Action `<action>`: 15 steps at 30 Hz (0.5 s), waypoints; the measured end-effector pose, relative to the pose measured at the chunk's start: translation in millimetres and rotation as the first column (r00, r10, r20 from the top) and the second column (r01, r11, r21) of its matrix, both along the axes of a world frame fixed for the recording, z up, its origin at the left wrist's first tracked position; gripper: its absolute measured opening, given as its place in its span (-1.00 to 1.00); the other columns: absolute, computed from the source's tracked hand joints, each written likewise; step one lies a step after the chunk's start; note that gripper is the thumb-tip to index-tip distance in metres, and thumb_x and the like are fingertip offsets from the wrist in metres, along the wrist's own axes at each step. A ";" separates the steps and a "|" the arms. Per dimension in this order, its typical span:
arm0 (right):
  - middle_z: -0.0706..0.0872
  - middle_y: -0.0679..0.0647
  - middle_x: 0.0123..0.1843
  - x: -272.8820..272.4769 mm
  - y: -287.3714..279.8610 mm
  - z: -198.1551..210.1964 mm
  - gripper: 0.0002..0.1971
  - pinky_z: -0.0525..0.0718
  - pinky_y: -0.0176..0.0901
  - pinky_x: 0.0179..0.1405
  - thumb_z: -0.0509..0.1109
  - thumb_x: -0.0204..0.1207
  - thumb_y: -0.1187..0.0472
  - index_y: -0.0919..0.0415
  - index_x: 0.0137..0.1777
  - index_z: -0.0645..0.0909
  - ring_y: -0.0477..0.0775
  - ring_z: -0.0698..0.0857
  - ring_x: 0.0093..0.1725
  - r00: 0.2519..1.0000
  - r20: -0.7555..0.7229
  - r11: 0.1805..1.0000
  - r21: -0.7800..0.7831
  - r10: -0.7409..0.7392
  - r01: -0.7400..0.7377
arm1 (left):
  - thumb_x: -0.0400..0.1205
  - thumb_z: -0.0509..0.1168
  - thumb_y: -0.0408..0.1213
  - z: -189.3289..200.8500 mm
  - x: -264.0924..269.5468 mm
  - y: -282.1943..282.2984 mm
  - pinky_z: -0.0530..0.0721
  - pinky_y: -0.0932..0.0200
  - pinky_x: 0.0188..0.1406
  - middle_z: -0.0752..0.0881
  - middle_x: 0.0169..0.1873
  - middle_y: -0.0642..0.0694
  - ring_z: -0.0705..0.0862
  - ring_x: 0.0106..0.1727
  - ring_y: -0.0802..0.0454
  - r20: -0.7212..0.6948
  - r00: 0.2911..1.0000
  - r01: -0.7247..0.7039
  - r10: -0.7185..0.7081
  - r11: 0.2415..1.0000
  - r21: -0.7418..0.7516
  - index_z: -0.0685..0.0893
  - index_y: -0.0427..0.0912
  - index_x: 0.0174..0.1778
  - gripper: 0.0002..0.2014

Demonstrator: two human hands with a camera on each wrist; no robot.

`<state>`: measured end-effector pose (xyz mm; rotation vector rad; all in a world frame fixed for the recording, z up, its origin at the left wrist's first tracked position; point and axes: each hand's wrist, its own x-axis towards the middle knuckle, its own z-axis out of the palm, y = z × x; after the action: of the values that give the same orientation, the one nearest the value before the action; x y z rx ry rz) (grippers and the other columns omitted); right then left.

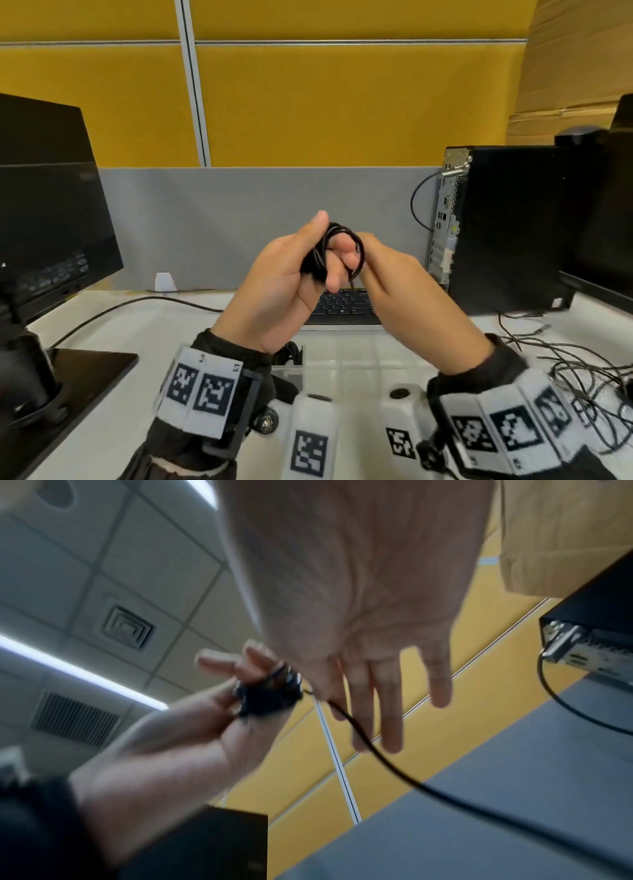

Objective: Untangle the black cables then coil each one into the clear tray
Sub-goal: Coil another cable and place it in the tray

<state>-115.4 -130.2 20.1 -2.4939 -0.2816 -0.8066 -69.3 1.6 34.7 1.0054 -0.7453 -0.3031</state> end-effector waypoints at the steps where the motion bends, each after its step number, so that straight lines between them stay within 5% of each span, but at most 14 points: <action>1: 0.57 -0.15 -0.27 2.5 1.9 -1.7 -0.78 0.41 -0.29 -0.29 0.03 0.70 0.19 -0.18 -0.01 0.42 -0.20 0.54 -0.25 0.998 0.066 0.999 0.037 0.004 -0.006 | 0.57 0.09 -0.08 1.4 -1.8 -1.1 0.62 0.33 -0.38 0.55 -0.68 -0.03 0.56 -0.46 0.11 -0.031 0.999 0.009 -0.010 0.999 -0.046 0.74 -0.18 -0.47 -0.56; 3: 0.44 -0.12 -0.44 4.6 7.7 -3.8 -0.75 0.43 -0.25 -0.38 0.06 0.70 0.19 -0.17 -0.17 0.32 -0.15 0.53 -0.40 0.992 0.129 0.997 0.076 -0.007 -0.003 | 0.65 0.06 -0.11 3.0 -1.5 -2.2 0.66 0.33 -0.36 0.59 -0.62 -0.07 0.58 -0.50 0.12 -0.106 0.994 -0.004 -0.013 0.986 -0.164 0.73 -0.27 -0.34 -0.55; 5: 0.50 -0.05 -0.45 5.2 14.4 -6.8 -0.86 0.50 -0.16 -0.38 0.08 0.70 0.13 -0.05 -0.03 0.45 -0.04 0.55 -0.46 0.996 0.092 0.996 0.091 0.014 -0.023 | 0.72 0.01 -0.14 2.8 0.9 -2.2 0.68 0.34 -0.31 0.64 -0.51 -0.12 0.64 -0.48 0.15 -0.135 0.990 -0.069 0.037 0.967 -0.245 0.65 -0.34 -0.16 -0.59; 8: 0.56 0.01 -0.43 6.9 19.5 -14.4 -0.76 0.54 0.00 -0.34 0.09 0.69 0.02 0.04 0.15 0.55 0.05 0.50 -0.45 1.000 0.023 1.000 -0.009 -0.014 0.014 | 0.75 0.00 -0.20 2.5 8.3 1.9 0.67 0.33 -0.18 0.73 -0.39 -0.09 0.69 -0.36 0.15 -0.097 0.980 -0.195 0.173 0.923 -0.333 0.60 -0.36 -0.05 -0.65; 13: 0.67 -0.01 -0.27 -6.2 24.0 -5.3 -0.71 0.62 0.04 -0.22 0.04 0.66 -0.11 -0.02 0.07 0.54 0.12 0.62 -0.24 0.998 -0.011 0.981 -0.187 -0.054 0.051 | 0.77 -0.04 -0.23 -1.4 23.1 9.5 0.64 0.27 0.07 0.81 -0.35 -0.04 0.73 0.03 0.01 0.106 0.895 -0.408 0.433 0.891 -0.200 0.59 -0.33 0.05 -0.67; 15: 0.66 -0.04 -0.32 -15.6 25.1 2.3 -0.66 0.59 -0.02 -0.37 -0.02 0.65 -0.16 -0.02 -0.01 0.52 0.10 0.64 -0.27 0.984 0.135 0.957 -0.250 -0.116 0.148 | 0.76 -0.03 -0.17 -4.5 20.6 7.6 0.62 0.35 -0.01 0.81 -0.36 -0.01 0.73 -0.02 0.09 0.219 0.857 -0.453 0.466 0.885 -0.111 0.64 -0.35 0.00 -0.61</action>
<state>-131.0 -105.1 22.3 -2.7360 -0.2791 -1.0352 -48.8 9.1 30.1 1.1458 -0.6993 0.2613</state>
